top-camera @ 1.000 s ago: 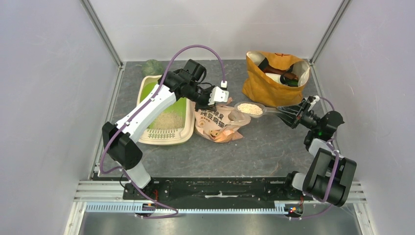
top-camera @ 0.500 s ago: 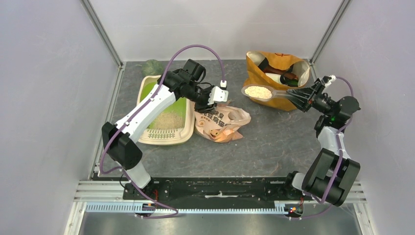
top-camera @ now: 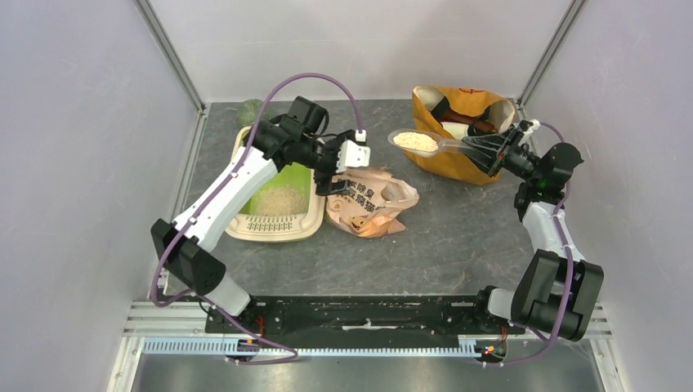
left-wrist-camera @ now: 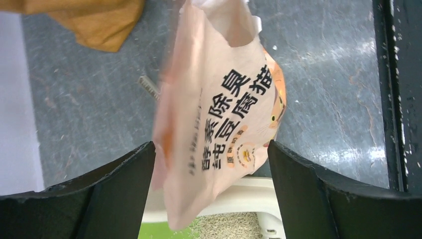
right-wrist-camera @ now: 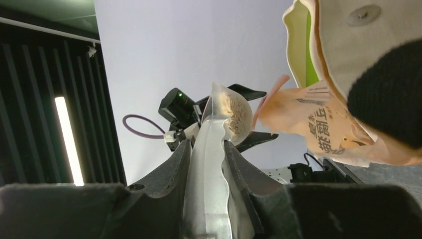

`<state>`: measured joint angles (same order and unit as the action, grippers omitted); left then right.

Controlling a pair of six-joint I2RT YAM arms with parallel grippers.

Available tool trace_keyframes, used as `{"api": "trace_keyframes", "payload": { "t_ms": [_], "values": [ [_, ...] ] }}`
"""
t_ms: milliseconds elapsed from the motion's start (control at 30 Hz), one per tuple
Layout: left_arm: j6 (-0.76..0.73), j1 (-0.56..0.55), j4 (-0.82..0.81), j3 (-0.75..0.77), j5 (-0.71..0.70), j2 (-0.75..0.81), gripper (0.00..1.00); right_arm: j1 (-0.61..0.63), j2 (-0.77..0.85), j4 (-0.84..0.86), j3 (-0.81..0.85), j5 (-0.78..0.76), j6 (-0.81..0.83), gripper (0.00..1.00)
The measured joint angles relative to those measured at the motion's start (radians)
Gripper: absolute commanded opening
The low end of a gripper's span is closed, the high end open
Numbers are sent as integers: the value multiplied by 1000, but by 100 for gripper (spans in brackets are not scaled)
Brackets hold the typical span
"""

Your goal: Fill the litter box with clean litter

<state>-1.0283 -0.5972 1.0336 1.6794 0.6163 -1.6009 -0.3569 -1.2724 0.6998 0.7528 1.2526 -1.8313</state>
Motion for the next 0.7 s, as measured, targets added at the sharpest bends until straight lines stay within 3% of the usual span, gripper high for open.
{"api": "trace_keyframes", "payload": {
  "t_ms": [300,500,700],
  "values": [
    [200,159,-192,-67,-8,163,92,111,-53,-66,96,-103,35,0],
    [380,300,-374,-173,-13,272,92,202,-76,-240,279,-173,154,0],
    [495,357,-453,-251,-34,333,93,333,-127,-460,457,-253,308,0]
  ]
}}
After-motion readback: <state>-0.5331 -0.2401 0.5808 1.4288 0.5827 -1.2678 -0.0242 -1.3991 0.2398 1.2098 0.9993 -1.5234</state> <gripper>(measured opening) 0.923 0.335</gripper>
